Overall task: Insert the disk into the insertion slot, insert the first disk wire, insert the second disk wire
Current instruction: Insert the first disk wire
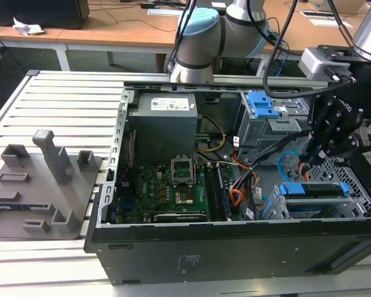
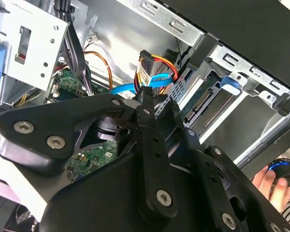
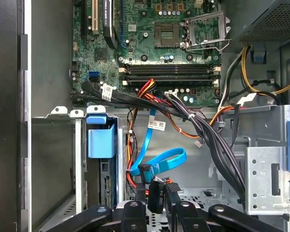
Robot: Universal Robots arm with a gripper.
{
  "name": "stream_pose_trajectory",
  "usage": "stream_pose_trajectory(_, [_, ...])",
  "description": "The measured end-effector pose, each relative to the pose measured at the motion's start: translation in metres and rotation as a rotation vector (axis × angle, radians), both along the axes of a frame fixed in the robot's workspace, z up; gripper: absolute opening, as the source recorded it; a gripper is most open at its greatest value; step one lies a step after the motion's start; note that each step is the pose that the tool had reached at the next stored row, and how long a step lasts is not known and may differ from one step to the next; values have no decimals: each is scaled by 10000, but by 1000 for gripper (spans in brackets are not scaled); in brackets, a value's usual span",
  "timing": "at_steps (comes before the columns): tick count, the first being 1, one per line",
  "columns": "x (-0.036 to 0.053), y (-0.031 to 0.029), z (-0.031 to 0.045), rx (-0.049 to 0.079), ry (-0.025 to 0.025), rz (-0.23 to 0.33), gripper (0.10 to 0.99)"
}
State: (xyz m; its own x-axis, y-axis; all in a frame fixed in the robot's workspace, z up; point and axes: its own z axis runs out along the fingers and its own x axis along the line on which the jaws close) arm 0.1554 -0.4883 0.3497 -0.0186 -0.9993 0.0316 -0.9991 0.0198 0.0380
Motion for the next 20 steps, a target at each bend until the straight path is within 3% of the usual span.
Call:
stream_pose_trajectory(3, [0,0,-1,-2,1,0,286])
stream_pose_trajectory(5, [0,0,-1,-3,0,0,180])
stream_pose_trajectory(12, [0,-9,-2,-8,0,0,180])
stream_pose_trajectory(19, [0,-183,-1,-7,1,0,180])
stream_pose_trajectory(20, [0,-248,-1,-8,1,0,180])
